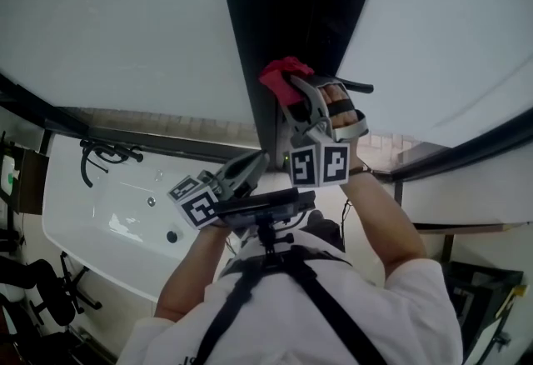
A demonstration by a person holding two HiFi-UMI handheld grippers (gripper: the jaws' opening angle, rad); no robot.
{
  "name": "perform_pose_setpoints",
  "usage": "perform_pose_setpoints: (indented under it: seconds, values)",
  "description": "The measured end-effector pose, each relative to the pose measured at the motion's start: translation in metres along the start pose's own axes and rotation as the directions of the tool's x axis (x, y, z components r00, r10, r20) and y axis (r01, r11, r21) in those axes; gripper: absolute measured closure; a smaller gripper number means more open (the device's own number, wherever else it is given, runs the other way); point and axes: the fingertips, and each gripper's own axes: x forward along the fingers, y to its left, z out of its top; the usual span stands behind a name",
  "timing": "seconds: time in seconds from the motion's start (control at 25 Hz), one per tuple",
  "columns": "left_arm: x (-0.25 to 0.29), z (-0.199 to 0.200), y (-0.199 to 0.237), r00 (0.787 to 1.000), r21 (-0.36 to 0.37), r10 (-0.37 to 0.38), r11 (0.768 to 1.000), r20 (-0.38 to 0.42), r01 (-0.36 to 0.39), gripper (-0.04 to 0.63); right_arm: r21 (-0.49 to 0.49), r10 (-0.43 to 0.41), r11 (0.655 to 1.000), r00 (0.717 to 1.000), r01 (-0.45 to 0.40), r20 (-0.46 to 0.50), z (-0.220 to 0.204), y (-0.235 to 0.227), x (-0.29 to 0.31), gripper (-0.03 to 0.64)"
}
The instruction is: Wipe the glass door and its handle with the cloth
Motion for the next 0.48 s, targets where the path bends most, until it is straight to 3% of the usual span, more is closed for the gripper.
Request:
perform_pose_setpoints:
  seconds: [0.12, 0.48]
  values:
    - [-0.005, 0.001, 0.001, 1.000, 0.003, -0.008, 1.000, -0.009, 0.008, 0.603, 0.052, 0.000, 0.999, 1.000, 0.001, -0.015, -0.009, 0.015, 0.002, 0.523]
    - [-0.012, -0.002, 0.009, 1.000, 0.014, 0.005, 1.000, -0.029, -0.005, 0.603, 0.142, -0.121, 0.983, 0.991, 0.112, 0.058, -0.024, 0.032, 0.005, 0.523]
